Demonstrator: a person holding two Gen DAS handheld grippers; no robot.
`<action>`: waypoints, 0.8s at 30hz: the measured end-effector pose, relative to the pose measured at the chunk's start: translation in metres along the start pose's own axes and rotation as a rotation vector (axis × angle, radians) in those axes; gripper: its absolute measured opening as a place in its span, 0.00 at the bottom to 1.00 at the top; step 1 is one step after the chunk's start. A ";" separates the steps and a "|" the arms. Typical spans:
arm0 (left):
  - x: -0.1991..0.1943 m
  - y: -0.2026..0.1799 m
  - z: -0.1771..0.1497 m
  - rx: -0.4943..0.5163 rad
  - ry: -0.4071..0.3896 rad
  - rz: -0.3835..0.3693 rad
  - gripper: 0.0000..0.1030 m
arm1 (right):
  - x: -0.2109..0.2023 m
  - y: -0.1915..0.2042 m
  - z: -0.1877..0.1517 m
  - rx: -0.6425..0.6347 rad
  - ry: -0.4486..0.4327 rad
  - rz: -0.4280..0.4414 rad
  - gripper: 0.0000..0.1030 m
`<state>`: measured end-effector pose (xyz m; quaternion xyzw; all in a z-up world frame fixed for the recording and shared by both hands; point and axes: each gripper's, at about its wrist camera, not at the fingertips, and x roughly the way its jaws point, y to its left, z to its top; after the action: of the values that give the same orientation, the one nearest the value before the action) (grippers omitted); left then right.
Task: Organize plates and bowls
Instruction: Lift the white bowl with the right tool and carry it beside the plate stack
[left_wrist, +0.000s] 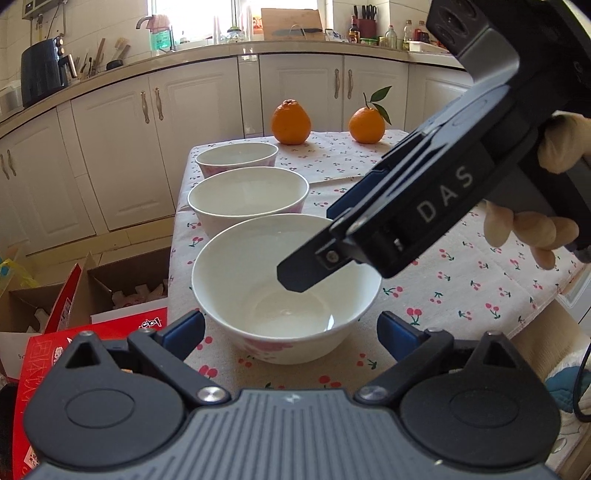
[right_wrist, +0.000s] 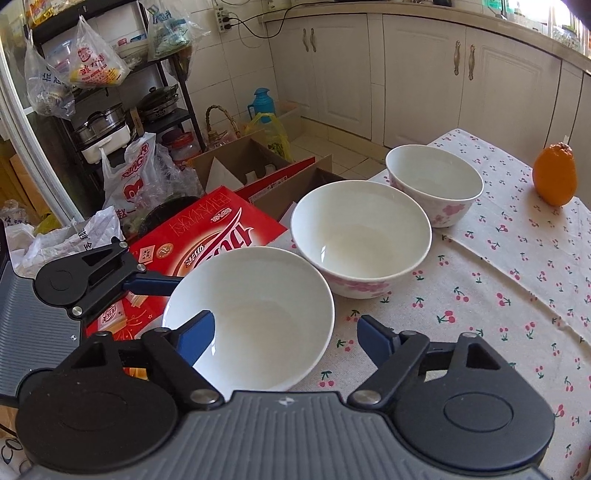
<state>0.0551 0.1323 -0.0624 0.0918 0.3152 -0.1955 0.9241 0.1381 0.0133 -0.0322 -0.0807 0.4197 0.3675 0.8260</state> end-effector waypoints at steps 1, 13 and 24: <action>0.000 0.000 0.000 0.002 -0.001 0.000 0.91 | 0.002 0.000 0.000 -0.003 0.004 0.003 0.83; 0.002 0.003 0.002 -0.002 0.003 0.002 0.84 | 0.008 -0.005 0.002 0.031 0.016 0.048 0.67; 0.000 -0.003 0.008 0.020 0.023 -0.002 0.84 | -0.003 -0.009 -0.002 0.069 0.000 0.073 0.67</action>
<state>0.0579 0.1273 -0.0565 0.1029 0.3239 -0.1984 0.9193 0.1422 0.0042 -0.0327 -0.0370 0.4347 0.3828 0.8143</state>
